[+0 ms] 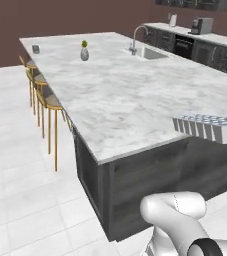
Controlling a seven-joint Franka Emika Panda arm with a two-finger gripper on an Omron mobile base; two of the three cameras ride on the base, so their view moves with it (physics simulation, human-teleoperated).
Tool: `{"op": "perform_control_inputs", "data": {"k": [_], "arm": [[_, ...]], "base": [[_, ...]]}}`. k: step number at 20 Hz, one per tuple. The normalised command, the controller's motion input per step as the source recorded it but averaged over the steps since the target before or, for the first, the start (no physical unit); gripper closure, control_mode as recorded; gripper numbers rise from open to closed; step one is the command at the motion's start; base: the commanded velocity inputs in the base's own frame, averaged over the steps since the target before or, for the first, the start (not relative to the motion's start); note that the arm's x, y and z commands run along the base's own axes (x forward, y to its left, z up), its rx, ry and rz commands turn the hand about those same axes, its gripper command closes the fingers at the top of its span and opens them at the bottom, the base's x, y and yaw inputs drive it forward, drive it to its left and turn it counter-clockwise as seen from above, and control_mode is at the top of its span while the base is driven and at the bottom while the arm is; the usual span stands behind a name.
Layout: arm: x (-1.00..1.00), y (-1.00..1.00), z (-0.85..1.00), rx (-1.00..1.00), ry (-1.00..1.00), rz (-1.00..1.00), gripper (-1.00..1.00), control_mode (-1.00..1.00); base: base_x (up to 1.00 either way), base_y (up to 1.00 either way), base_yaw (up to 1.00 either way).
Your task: Open the freezer door, pick up the ice cube tray from the freezer, and place it on the dining counter.
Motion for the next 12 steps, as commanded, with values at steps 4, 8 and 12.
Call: {"op": "perform_control_inputs", "data": {"k": [4, 8, 12], "arm": [[0.00, 0.00, 0.00, 0.00, 0.00, 0.00, 1.00, 1.00], [0.00, 0.00, 0.00, 0.00, 0.00, 0.00, 1.00, 1.00], [0.00, 0.00, 0.00, 0.00, 0.00, 0.00, 1.00, 1.00]], "base": [[-0.06, 1.00, -0.36], [0.00, 1.00, -0.33], [0.09, 1.00, -0.34]]}}
